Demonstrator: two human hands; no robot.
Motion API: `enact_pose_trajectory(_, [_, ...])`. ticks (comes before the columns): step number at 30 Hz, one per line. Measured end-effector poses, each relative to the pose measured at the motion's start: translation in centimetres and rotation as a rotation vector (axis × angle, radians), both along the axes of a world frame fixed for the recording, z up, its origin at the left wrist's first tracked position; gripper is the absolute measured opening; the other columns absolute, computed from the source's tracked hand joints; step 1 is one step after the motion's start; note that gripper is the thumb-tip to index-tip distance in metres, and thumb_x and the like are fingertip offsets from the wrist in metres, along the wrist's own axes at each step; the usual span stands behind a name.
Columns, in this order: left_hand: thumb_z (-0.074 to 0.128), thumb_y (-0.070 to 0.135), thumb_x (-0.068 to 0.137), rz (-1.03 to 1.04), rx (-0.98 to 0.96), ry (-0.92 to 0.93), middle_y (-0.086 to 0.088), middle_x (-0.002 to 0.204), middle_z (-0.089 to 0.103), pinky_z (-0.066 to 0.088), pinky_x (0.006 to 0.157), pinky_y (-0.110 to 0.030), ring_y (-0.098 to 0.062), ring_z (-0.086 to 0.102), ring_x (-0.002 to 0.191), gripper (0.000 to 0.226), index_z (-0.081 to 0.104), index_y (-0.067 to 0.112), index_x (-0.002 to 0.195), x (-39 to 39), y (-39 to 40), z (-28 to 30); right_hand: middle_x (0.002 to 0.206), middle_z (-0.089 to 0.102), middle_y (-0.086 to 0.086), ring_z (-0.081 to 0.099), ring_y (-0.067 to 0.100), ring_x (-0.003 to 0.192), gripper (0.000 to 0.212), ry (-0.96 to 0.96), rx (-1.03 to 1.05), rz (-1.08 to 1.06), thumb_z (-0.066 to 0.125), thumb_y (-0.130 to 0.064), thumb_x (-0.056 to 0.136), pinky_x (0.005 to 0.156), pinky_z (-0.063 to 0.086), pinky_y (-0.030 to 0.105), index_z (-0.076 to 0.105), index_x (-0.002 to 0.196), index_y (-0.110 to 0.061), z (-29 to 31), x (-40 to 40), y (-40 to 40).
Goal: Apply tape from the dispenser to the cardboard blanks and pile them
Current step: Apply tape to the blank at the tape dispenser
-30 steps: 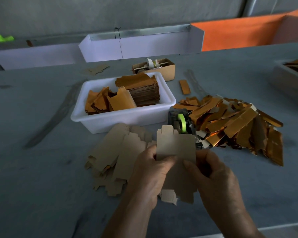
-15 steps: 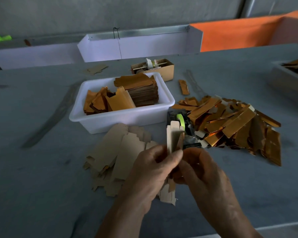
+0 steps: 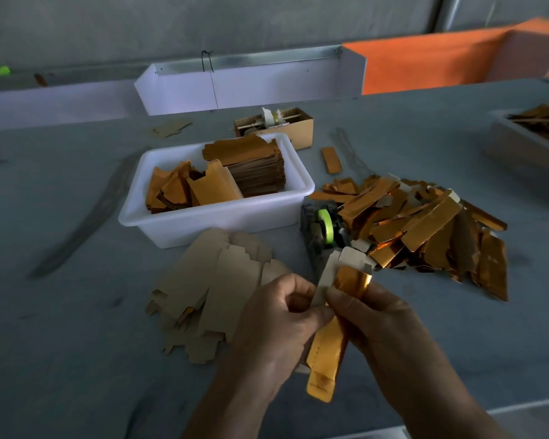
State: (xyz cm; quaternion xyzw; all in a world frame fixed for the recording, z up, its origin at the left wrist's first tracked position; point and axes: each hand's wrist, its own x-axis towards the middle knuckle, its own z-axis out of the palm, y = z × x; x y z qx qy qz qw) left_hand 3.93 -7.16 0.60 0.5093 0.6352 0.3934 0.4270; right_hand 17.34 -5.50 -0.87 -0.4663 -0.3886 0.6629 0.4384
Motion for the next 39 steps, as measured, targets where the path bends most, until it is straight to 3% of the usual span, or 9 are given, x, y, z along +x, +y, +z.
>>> enact_pose_trajectory(9, [0.074,0.027,0.080,0.230,0.166,0.155,0.009,0.076,0.067,0.054,0.063,-0.025,-0.003,0.062,0.070,0.006,0.068,0.029,0.078,1.1,-0.9,-1.2,0.085,0.073,0.013,0.071,0.021,0.078,0.014,0.011,-0.100,-0.030,0.060,-0.015,0.084,0.067,0.054,0.029,0.067,0.093,-0.007,-0.3,0.0,-0.2])
enact_pose_trajectory(14, [0.073,0.005,0.072,0.120,0.510,0.790,0.000,0.070,0.057,0.052,0.059,-0.033,-0.021,0.057,0.063,0.024,0.077,0.019,0.091,1.9,-1.3,-1.7,0.081,0.072,0.016,0.070,0.022,0.074,0.014,0.063,-0.104,-0.078,0.061,-0.014,0.081,0.062,0.055,0.026,0.068,0.088,-0.004,-0.1,-0.5,-0.3])
enact_pose_trajectory(16, [0.062,0.012,0.069,0.097,0.604,0.992,-0.002,0.066,0.055,0.048,0.059,-0.032,-0.020,0.057,0.058,0.032,0.077,0.013,0.097,2.4,-1.8,-2.1,0.076,0.071,0.013,0.070,0.020,0.070,0.023,0.081,-0.111,-0.080,0.062,-0.021,0.075,0.061,0.054,0.025,0.068,0.088,-0.003,0.2,-0.5,-0.4])
enact_pose_trajectory(23, [0.030,0.013,0.094,0.015,0.443,1.191,0.000,0.065,0.057,0.038,0.064,-0.031,-0.019,0.050,0.067,0.046,0.076,0.013,0.101,3.6,-2.9,-3.3,0.075,0.071,0.011,0.070,0.015,0.068,0.027,0.016,-0.069,-0.071,0.060,-0.032,0.079,0.052,0.051,0.015,0.068,0.086,-0.007,0.0,-0.6,-0.7])
enact_pose_trajectory(27, [0.064,0.018,0.067,-0.040,0.394,0.911,0.004,0.075,0.055,0.046,0.057,-0.023,-0.014,0.051,0.074,0.034,0.075,0.025,0.098,3.8,-3.5,-3.0,0.074,0.069,0.015,0.068,0.022,0.068,0.017,-0.084,-0.065,-0.082,0.066,-0.020,0.078,0.058,0.054,0.023,0.067,0.084,-0.004,-0.7,-0.5,-0.9])
enact_pose_trajectory(30, [0.062,0.027,0.087,0.023,0.131,0.503,0.016,0.101,0.051,0.042,0.076,-0.008,0.003,0.052,0.092,0.033,0.060,0.043,0.116,3.0,-3.1,-2.6,0.074,0.066,0.015,0.064,0.023,0.068,0.030,0.022,-0.111,-0.085,0.064,-0.025,0.070,0.067,0.054,0.032,0.066,0.087,0.001,-1.0,0.1,-1.0])
enact_pose_trajectory(33, [0.070,0.031,0.084,0.119,-0.110,0.060,0.012,0.078,0.066,0.043,0.057,-0.010,0.006,0.059,0.069,0.004,0.066,0.032,0.085,1.8,-2.4,-2.6,0.070,0.063,0.012,0.062,0.020,0.065,0.030,0.086,-0.146,-0.078,0.062,-0.026,0.072,0.068,0.052,0.031,0.065,0.086,0.000,-1.5,0.4,-1.1])
enact_pose_trajectory(35, [0.073,0.021,0.081,0.114,-0.243,-0.163,0.009,0.058,0.063,0.039,0.046,-0.016,0.000,0.055,0.047,0.007,0.068,0.022,0.077,1.3,-2.0,-2.7,0.069,0.060,0.009,0.059,0.013,0.059,0.016,0.080,-0.132,-0.111,0.061,-0.023,0.080,0.065,0.049,0.026,0.065,0.081,-0.008,-1.6,0.3,-1.3])
enact_pose_trajectory(39, [0.073,0.007,0.080,0.084,-0.342,-0.383,0.000,0.059,0.065,0.049,0.052,-0.021,-0.009,0.062,0.053,0.013,0.068,0.015,0.070,1.4,-1.8,-2.5,0.084,0.055,0.005,0.051,0.007,0.065,0.010,0.049,-0.170,-0.256,0.058,-0.016,0.090,0.062,0.044,0.010,0.060,0.100,-0.013,-1.5,1.0,-0.9])
